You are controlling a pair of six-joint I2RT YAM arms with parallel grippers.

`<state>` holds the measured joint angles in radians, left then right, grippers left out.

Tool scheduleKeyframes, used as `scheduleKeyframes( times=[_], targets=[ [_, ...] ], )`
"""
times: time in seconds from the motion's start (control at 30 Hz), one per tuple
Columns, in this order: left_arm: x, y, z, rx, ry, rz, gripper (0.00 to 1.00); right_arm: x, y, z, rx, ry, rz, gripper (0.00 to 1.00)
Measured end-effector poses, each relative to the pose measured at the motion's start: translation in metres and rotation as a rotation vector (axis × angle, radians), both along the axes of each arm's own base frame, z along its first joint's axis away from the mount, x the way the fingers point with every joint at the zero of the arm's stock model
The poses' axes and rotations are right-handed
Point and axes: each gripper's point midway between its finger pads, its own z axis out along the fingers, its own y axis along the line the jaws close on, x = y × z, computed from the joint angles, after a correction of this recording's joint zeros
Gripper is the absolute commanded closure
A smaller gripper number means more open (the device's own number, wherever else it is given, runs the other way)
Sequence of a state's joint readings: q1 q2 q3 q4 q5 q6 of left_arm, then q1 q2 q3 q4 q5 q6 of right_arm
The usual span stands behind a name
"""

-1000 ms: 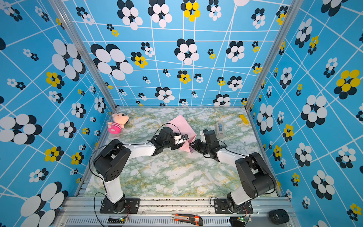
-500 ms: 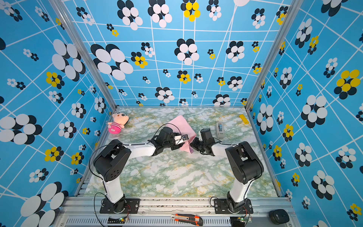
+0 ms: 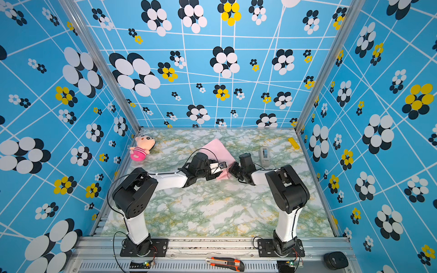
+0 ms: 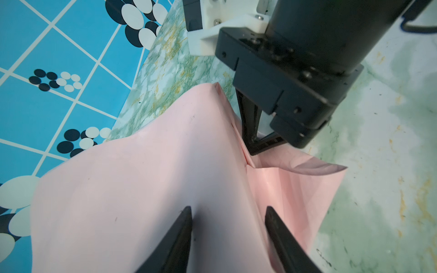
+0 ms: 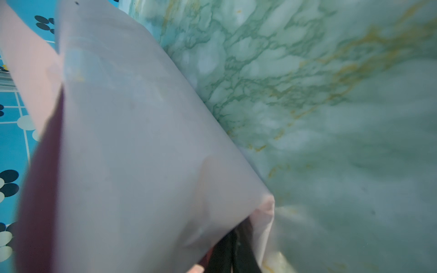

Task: Wrap a gift box in wrapping paper
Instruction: Fifth fold the wrapping paper around the gift box.

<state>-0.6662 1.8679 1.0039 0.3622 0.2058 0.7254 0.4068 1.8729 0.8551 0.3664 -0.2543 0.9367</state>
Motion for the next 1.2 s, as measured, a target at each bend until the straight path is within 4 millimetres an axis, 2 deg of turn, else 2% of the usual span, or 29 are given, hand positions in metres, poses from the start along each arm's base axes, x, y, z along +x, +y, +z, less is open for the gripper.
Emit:
scheduleKeyframes(
  times=[0.17,0.3,0.6,0.77,0.9,1.03,1.1,1.2],
  targets=[
    [0.000,0.000,0.000,0.003,-0.003,0.005,0.50,0.002,0.001,0.001,0.017,-0.010,-0.022,0.70],
    [0.001,0.000,0.000,0.004,-0.004,0.006,0.50,-0.008,-0.003,0.009,0.033,-0.019,-0.028,0.53],
    [0.001,0.000,0.000,0.005,-0.004,0.006,0.50,-0.042,-0.013,0.023,0.056,0.030,-0.034,0.39],
    [0.001,0.000,0.000,0.005,-0.004,0.006,0.50,-0.058,-0.010,0.027,0.139,0.092,-0.058,0.33],
    [0.001,0.000,0.000,0.005,-0.004,0.006,0.50,-0.072,0.001,0.023,0.194,0.160,-0.059,0.35],
    [0.001,0.000,0.000,0.005,-0.004,0.006,0.50,-0.074,0.011,0.027,0.237,0.170,-0.052,0.50],
    [0.001,0.000,0.000,0.005,-0.004,0.006,0.50,-0.073,0.012,0.025,0.246,0.179,-0.062,0.59],
    [0.000,0.000,0.000,0.005,-0.004,0.006,0.50,-0.071,0.012,0.020,0.242,0.194,-0.078,0.67]
  ],
)
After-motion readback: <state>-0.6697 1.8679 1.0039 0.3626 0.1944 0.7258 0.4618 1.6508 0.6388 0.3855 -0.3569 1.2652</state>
